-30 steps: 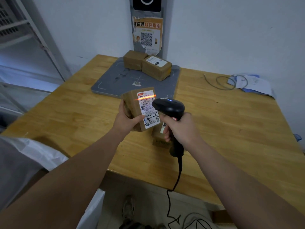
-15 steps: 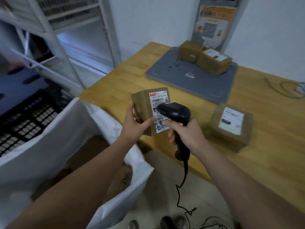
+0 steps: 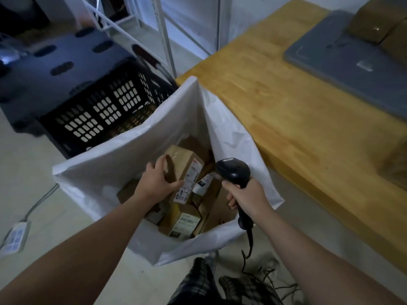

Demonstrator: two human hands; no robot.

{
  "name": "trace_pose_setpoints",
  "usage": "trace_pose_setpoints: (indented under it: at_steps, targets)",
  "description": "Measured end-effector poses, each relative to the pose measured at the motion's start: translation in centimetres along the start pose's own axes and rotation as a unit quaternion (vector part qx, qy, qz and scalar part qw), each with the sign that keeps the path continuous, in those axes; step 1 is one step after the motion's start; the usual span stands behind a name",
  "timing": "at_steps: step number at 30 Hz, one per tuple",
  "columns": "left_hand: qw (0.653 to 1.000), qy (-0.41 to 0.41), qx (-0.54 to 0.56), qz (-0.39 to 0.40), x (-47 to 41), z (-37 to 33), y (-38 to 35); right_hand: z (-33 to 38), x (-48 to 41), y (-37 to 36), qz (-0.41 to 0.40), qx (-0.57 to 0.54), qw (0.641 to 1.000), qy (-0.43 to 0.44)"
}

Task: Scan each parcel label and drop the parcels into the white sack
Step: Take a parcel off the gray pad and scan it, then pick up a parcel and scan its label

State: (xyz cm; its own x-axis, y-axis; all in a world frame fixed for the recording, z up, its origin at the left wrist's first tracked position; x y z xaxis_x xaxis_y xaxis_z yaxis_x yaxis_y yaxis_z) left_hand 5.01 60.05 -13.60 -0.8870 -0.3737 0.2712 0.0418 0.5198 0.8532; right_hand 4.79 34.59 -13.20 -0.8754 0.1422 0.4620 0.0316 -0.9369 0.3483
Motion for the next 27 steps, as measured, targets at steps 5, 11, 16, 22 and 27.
trace_pose_setpoints:
  at_steps: [5, 11, 16, 22, 27]
  targets:
    - [0.999, -0.03, -0.033, 0.02, -2.3, -1.3, -2.9, -0.8, -1.4, -1.5, -0.021, 0.049, 0.999, 0.007]
    - [0.983, -0.069, -0.144, 0.094, -4.1, -2.4, -7.2, -2.2, -3.2, -1.5, -0.075, 0.08, 0.994, 0.017]
    - [0.981, -0.136, -0.12, 0.062, -3.8, -6.1, -6.4, -1.9, -3.3, 0.3, -0.106, 0.07, 0.992, 0.022]
    - [0.971, -0.222, -0.073, 0.06, -1.7, -14.0, -4.9, -1.0, -2.3, 7.4, -0.175, 0.031, 0.984, 0.019]
    - [0.951, -0.303, -0.019, 0.051, 1.3, -23.9, -6.0, -0.3, -1.3, 17.3, -0.262, -0.014, 0.964, 0.034]
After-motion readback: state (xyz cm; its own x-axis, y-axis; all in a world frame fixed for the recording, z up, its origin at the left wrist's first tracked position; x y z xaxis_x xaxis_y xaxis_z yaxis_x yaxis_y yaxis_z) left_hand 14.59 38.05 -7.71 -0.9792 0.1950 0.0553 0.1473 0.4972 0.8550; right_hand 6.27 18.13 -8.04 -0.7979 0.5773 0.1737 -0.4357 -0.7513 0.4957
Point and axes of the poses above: each hand's wrist, its own x-axis away from the middle knuckle, its own y-axis out of the back of the hand, z = x × y, the point moved 6 cm from there along -x, towards the middle knuckle, and after that the axes turned 11 degrees about -z, right-handed, at the moved point
